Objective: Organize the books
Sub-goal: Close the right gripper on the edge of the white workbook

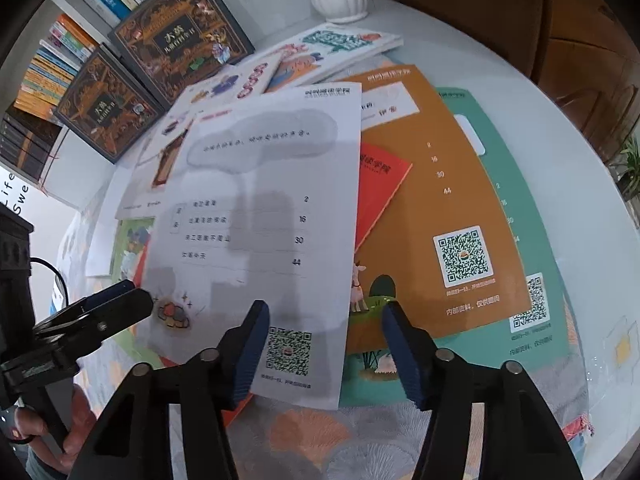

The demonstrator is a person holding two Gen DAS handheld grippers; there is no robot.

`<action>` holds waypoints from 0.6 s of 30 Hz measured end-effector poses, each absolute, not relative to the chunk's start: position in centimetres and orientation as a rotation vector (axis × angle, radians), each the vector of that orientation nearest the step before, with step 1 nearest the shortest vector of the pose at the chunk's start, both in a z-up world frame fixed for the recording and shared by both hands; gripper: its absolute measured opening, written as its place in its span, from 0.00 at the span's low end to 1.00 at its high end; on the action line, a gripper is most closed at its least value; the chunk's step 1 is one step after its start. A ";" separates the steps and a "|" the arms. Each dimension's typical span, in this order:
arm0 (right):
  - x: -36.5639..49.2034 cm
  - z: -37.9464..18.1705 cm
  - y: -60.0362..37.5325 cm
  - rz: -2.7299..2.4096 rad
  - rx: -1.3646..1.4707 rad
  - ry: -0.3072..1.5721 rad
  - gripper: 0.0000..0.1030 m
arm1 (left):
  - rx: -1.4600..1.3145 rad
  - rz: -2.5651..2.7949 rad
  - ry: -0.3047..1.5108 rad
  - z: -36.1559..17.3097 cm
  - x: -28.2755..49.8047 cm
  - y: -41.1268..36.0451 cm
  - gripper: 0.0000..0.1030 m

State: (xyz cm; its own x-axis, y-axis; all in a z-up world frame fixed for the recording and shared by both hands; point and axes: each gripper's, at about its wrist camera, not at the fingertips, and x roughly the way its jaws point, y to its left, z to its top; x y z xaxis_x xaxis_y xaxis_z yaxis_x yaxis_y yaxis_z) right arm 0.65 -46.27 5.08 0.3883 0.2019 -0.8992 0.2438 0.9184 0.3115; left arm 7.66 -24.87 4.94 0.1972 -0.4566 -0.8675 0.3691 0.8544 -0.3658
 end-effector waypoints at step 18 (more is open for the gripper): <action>0.7 4.9 -46.5 0.045 0.511 1.185 0.56 | -0.050 -0.640 1.269 4.7 6.0 -28.1 0.87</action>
State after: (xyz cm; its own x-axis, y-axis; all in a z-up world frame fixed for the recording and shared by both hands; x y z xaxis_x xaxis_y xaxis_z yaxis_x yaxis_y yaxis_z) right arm 0.69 -46.52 4.95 0.3890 0.2962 -0.8723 0.2296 0.8858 0.4032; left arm 6.01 -28.06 4.66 0.1493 -0.4716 -0.8691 0.4185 0.8265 -0.3766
